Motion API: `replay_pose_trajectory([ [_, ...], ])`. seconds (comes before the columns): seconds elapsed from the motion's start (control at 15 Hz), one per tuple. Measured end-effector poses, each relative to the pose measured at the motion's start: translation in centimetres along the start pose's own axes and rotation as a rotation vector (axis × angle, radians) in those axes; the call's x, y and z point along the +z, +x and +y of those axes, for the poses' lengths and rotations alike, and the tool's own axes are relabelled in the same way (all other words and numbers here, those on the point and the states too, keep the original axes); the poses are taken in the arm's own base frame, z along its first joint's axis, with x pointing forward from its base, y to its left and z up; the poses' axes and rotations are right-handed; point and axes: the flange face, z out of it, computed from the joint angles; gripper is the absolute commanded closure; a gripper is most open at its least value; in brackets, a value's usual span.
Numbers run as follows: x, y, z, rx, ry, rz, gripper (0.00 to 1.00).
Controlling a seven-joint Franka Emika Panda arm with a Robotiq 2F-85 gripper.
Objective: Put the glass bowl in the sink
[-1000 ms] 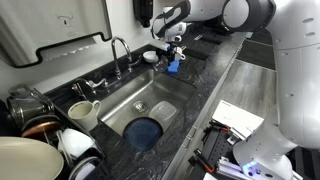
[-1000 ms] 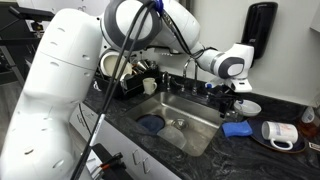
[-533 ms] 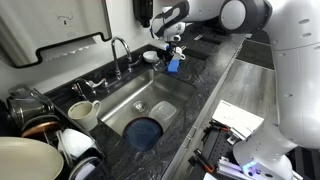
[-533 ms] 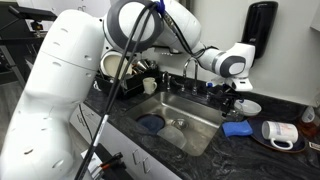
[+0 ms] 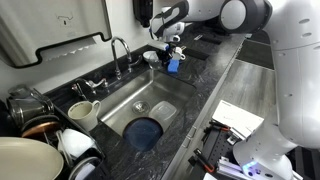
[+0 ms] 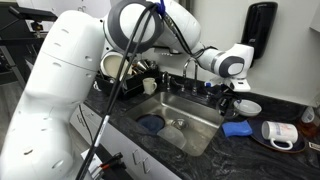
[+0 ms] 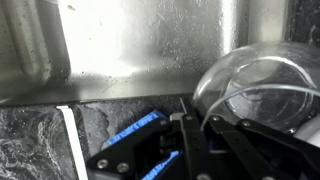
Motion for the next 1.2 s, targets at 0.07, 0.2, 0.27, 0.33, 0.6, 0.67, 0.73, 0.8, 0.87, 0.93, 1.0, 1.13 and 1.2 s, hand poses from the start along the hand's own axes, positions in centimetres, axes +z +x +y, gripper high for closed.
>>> replay_pose_trajectory([
  [0.07,0.2,-0.7,-0.1,-0.021,-0.007,-0.014,0.98],
  [0.2,0.7,-2.9,-0.3,-0.092,-0.037,-0.055,0.98],
  [0.27,1.0,-4.2,-0.4,-0.135,-0.058,-0.083,0.98],
  [0.33,1.3,-5.5,-0.3,-0.176,-0.083,-0.110,0.98],
  [0.6,2.3,-8.9,1.1,-0.278,-0.249,-0.222,0.98],
  [0.67,2.6,-9.1,1.7,-0.281,-0.299,-0.245,0.98],
  [0.73,3.0,-9.1,2.0,-0.278,-0.338,-0.261,0.98],
  [0.8,3.7,-9.0,2.2,-0.270,-0.371,-0.271,0.98],
  [0.87,4.5,-8.8,2.2,-0.262,-0.392,-0.275,0.98],
  [0.93,5.6,-8.5,2.0,-0.255,-0.406,-0.276,0.98],
  [1.0,6.7,-8.4,1.7,-0.251,-0.417,-0.277,0.98],
  [1.13,9.3,-8.4,1.2,-0.240,-0.438,-0.281,0.98],
  [1.2,10.6,-8.4,0.9,-0.231,-0.448,-0.280,0.98],
])
